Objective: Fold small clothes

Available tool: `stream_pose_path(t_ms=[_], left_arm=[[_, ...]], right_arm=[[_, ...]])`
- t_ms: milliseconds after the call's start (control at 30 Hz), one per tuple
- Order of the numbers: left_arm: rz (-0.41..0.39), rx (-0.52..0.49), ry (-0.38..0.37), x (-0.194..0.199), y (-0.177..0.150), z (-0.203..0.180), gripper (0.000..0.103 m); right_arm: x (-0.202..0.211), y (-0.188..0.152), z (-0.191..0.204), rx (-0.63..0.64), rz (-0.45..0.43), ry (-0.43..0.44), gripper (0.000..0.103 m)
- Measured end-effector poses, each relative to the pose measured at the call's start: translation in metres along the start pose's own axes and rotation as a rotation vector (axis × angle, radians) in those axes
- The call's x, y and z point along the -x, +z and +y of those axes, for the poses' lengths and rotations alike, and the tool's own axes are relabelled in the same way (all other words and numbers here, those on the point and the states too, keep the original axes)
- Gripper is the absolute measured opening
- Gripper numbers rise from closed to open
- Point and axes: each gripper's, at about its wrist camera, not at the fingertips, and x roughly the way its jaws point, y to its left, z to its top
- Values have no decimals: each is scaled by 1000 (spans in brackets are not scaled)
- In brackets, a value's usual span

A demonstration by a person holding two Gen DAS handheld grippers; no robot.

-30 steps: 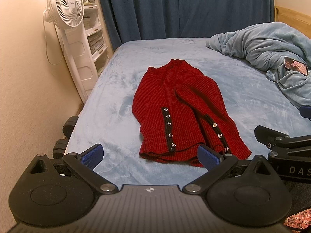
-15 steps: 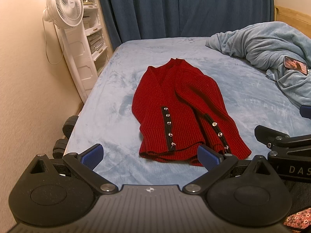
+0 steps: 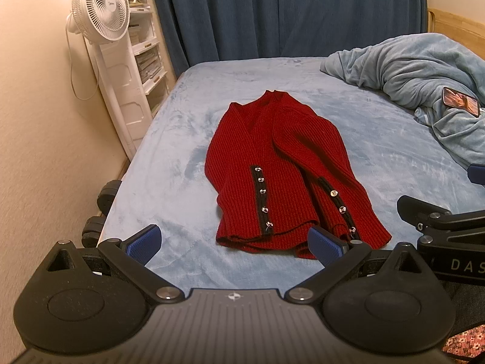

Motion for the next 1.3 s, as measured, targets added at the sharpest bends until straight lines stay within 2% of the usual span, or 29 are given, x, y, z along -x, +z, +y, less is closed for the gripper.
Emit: stream_pose_path(t_ms=[467,600,700,933,1133,1300], left_arm=[[39,-10,-1,-9,-5,-5,103],[88,-4,-16,-19,-5,-4,103],[153,2,-26,-33,-6,-3,103],[333,50,-50,-84,-7,7,103],[404,57,-14,-123,-6,15,103],[457,79,3,-150,-5,23,103]], right_arm=[[-7,-4,1,1,21,-4,102],[-16,-6,1,-5,48,-2,102],[-28,-7,-4,-29,81,-5,102],[-102,-2,-34,-132,193,-36,102],[-188,7,-31,-88,301,31,102],[-253,27,-19,-68,320,57,102]])
